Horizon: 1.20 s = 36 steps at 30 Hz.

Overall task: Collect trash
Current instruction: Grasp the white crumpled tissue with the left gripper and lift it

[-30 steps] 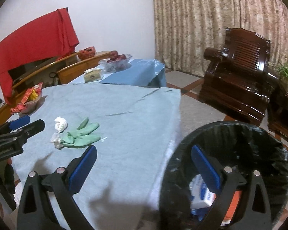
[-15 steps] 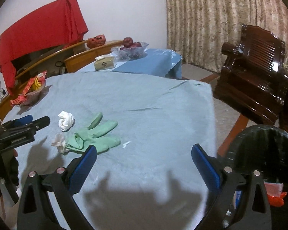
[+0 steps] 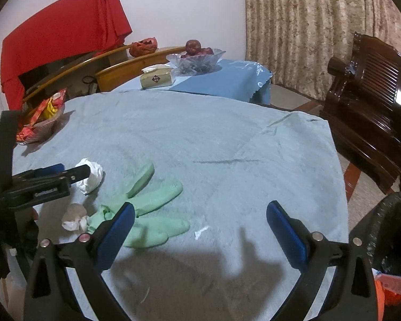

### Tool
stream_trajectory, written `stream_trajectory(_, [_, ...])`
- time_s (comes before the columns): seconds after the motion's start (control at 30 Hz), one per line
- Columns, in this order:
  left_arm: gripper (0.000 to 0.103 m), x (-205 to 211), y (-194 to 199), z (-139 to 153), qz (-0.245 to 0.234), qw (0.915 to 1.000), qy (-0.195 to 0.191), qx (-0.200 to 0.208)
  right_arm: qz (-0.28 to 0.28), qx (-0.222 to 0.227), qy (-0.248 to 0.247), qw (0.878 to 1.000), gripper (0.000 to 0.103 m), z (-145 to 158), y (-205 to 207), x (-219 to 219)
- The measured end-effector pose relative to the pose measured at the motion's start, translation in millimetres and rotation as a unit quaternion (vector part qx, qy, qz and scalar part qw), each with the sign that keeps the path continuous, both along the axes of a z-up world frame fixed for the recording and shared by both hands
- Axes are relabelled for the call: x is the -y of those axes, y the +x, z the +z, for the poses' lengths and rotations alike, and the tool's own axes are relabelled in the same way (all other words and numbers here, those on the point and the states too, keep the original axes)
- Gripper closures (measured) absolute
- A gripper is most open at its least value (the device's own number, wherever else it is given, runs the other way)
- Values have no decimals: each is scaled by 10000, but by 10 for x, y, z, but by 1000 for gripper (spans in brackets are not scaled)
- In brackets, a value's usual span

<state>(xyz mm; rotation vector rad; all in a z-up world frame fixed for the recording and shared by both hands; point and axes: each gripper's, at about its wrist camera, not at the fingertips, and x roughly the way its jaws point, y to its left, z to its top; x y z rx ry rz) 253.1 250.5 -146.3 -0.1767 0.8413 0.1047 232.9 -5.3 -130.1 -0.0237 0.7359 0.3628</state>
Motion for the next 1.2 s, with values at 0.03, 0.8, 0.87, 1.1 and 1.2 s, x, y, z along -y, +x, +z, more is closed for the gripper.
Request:
stream_trajectory(0.03, [26,-5,21,-15,-19,10000,-8,-25,1,-8,2,10000,6,-7,11,-3])
stream_trajectory(0.8, [62,-172,-297,19,-202,9997,-167,31,151,-9,9,9999,6,38,-71,-203])
stream_trajectory(0.87, [62,-254,-408,-3,-151,9998,-101,-13,228,-28,31,9997,6,32,-106,-307])
stream_trajectory(1.1, [62,-581,-657,-80,179,9998,-56,-73,437,-143,56,9989,6,-45,-249,-773])
stream_trajectory(1.2, [62,-676,-695,-82,214,9998,-12,-33,362,-187,58,9992,6,-89,-287,-926])
